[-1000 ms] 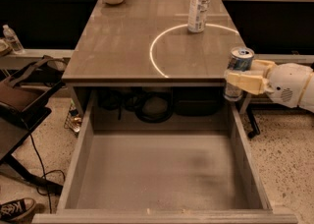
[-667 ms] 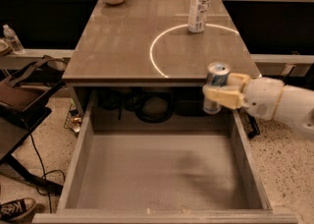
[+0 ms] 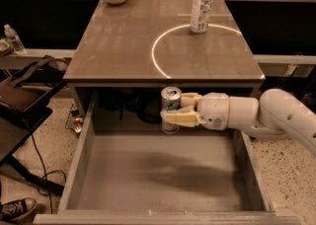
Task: Place redbull can into top drawer
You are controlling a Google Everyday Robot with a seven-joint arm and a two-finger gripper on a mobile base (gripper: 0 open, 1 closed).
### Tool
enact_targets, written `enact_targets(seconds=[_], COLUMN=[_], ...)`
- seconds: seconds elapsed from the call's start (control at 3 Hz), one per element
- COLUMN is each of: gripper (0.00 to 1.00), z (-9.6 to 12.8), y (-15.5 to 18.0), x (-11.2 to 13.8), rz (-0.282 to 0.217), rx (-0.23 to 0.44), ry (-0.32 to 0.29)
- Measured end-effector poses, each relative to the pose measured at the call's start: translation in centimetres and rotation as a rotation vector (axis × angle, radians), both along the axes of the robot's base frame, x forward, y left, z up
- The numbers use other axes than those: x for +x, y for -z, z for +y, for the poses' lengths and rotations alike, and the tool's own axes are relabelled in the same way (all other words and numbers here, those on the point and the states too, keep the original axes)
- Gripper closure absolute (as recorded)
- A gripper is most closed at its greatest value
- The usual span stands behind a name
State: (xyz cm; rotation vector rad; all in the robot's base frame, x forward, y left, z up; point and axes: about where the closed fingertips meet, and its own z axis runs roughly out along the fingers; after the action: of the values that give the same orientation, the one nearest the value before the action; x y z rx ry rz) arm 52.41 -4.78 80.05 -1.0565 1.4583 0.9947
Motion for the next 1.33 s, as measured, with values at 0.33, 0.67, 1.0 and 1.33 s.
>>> enact_targets(seconds=[0.33, 0.67, 1.0, 1.33], gripper=[1.00, 1.00, 1.00, 1.00], z=[3.6, 6.8, 8.2, 9.0], y=[3.3, 7.4, 9.4, 10.6], x=[-0.9, -2.6, -3.6, -4.3], rz=[0.020, 0.024, 0.009, -0.017], rx=[0.050, 0.142, 0.177, 0.187], ry=[-0.122, -0.186, -0.201, -0.206])
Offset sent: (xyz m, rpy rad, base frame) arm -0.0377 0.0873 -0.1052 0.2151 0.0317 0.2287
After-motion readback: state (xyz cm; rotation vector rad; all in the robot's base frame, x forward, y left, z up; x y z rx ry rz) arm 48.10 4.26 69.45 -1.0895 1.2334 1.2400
